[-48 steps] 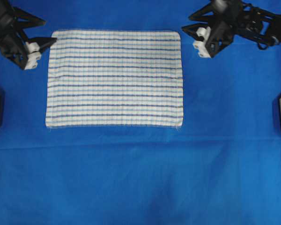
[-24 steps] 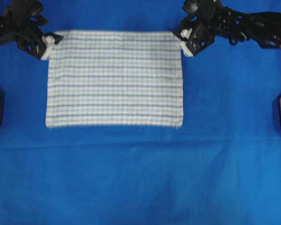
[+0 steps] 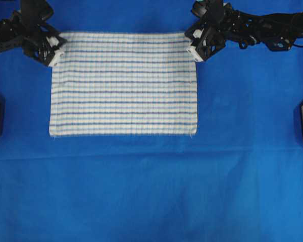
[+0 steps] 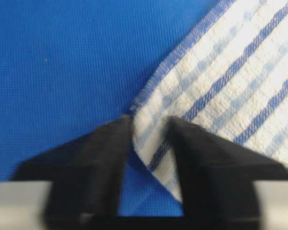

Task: Fold the blue towel.
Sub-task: 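Lift the far edge with both grippers and fold it toward the near edge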

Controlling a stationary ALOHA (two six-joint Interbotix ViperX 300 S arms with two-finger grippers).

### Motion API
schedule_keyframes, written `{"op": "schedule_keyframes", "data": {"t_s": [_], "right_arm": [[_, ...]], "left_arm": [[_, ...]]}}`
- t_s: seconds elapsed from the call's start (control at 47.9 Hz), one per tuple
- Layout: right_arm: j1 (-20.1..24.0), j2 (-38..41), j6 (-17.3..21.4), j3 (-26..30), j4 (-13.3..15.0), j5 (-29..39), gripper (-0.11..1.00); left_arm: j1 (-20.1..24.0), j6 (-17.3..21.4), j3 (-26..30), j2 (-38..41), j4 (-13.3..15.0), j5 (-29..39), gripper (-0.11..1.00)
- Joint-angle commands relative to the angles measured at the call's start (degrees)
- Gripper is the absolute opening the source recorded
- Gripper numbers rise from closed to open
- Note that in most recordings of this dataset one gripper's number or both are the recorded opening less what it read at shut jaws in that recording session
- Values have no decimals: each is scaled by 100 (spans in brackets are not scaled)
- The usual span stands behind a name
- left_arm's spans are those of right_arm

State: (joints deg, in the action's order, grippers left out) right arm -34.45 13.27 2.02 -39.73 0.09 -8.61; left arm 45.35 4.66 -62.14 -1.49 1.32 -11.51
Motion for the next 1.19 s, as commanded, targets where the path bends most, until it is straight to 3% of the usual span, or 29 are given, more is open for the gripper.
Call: {"op": "schedule_keyframes", "data": {"t_s": [0.0, 0.084, 0.543, 0.835, 1.169], "right_arm": [[-9, -70, -9, 70, 35, -9, 6], [0, -70, -9, 79, 62, -9, 6], [18, -439, 26, 35, 62, 26, 6], [211, -1028, 53, -88, 53, 229, 6], [896, -1758, 88, -475, -44, 316, 6]], "left_arm": [[-9, 18, -18, 18, 0, -9, 17], [-70, 70, -18, 18, 0, -35, 3], [-281, 114, -26, -510, -9, 9, 3], [-510, 88, -202, -1644, 0, 563, 3], [-1336, -149, -765, -3155, 26, 1266, 3]]}}
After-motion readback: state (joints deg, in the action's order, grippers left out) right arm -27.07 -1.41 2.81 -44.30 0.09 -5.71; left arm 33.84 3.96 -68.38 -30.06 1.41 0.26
